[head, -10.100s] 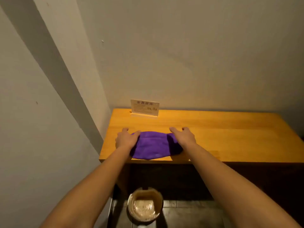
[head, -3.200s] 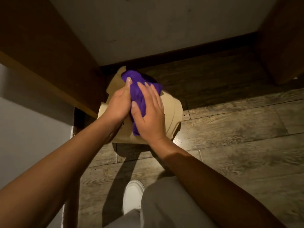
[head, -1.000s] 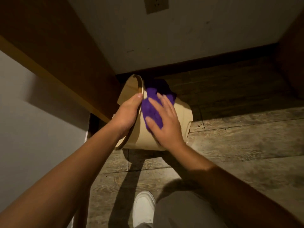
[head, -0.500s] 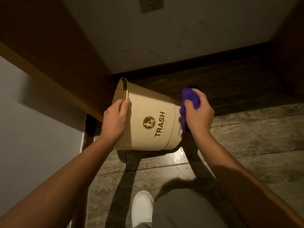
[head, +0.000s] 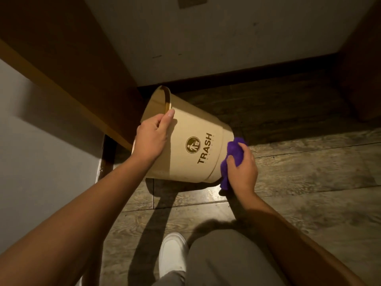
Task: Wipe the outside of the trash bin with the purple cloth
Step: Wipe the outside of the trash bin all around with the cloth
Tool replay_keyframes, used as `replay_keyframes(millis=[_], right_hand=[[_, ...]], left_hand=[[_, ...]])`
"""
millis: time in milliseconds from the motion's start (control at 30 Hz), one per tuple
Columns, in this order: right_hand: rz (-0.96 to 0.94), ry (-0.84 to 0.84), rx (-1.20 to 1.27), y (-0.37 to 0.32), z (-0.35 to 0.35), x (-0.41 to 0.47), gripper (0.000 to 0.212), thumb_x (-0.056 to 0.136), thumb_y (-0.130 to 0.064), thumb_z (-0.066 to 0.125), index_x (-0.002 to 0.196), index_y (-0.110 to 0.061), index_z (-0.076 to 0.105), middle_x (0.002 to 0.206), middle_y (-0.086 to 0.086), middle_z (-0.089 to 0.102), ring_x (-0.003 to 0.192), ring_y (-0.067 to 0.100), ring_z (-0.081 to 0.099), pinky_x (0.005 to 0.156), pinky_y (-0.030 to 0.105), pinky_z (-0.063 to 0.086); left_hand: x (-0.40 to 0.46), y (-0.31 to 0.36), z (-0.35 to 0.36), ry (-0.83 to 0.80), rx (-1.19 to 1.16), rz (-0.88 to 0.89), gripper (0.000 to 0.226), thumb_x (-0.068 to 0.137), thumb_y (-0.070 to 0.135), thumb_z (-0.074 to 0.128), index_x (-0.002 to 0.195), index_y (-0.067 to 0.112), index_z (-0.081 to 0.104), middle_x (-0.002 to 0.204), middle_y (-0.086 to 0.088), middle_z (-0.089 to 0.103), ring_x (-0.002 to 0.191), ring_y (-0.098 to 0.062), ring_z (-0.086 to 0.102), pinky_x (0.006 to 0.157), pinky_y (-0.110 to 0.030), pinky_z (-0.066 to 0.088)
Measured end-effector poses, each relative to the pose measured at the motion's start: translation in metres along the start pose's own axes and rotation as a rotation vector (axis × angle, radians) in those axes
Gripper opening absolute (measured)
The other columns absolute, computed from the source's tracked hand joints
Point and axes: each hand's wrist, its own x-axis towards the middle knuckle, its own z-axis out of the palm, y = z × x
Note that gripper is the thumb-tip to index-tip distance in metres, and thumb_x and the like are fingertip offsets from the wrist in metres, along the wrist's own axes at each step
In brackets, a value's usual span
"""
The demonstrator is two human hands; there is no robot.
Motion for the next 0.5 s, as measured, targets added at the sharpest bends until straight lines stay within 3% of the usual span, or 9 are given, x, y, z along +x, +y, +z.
replay_keyframes(millis=[67, 133, 267, 400, 500], right_hand=[[0.051, 0.058, 0.080, -0.007, -0.013, 0.011, 0.050, 0.096, -0.031, 0.067, 0.144, -0.032, 0.052, 0.138, -0.001, 0.062, 0.121, 0.025, 0.063, 0.094, 0.041, 0.056], [0.069, 0.101, 0.163, -0.020, -0.025, 0.019, 0.049, 0.097, -0.031, 0.067, 0.144, -0.033, 0.053, 0.134, -0.004, 0.063, 0.116, 0.022, 0.065, 0.092, 0.042, 0.059], [0.003, 0.053, 0.268, -0.057, -0.034, 0.021, 0.042, 0.100, -0.028, 0.067, 0.141, -0.031, 0.060, 0.128, -0.008, 0.064, 0.117, 0.017, 0.064, 0.097, 0.042, 0.059], [-0.188, -0.072, 0.356, -0.105, -0.026, 0.005, 0.039, 0.101, -0.031, 0.067, 0.140, -0.027, 0.064, 0.124, -0.010, 0.071, 0.113, 0.004, 0.066, 0.092, 0.021, 0.057], [-0.352, -0.100, 0.262, -0.139, -0.005, -0.002, 0.042, 0.099, -0.043, 0.060, 0.140, -0.033, 0.063, 0.128, -0.008, 0.068, 0.115, 0.006, 0.063, 0.093, 0.026, 0.054]], left_hand=[[-0.008, -0.002, -0.007, -0.104, -0.104, -0.048, 0.050, 0.092, 0.062, 0.054, 0.121, 0.023, 0.067, 0.106, 0.005, 0.072, 0.092, -0.011, 0.072, 0.083, -0.041, 0.062], [-0.028, -0.015, -0.013, -0.203, -0.070, -0.077, 0.068, 0.084, 0.067, 0.055, 0.138, 0.027, 0.056, 0.121, 0.011, 0.065, 0.104, -0.008, 0.067, 0.085, -0.033, 0.060], [-0.058, -0.036, -0.002, -0.228, 0.044, 0.005, 0.026, 0.101, 0.043, 0.049, 0.119, 0.029, 0.062, 0.111, 0.012, 0.067, 0.105, -0.011, 0.063, 0.091, -0.042, 0.057], [-0.041, -0.018, 0.000, -0.122, 0.092, 0.019, 0.029, 0.103, 0.044, 0.046, 0.100, 0.022, 0.064, 0.097, -0.002, 0.068, 0.090, -0.023, 0.065, 0.079, -0.048, 0.056], [-0.025, -0.011, -0.007, -0.093, 0.097, 0.007, 0.037, 0.104, 0.047, 0.044, 0.097, 0.018, 0.065, 0.094, -0.008, 0.069, 0.087, -0.029, 0.065, 0.078, -0.050, 0.054]])
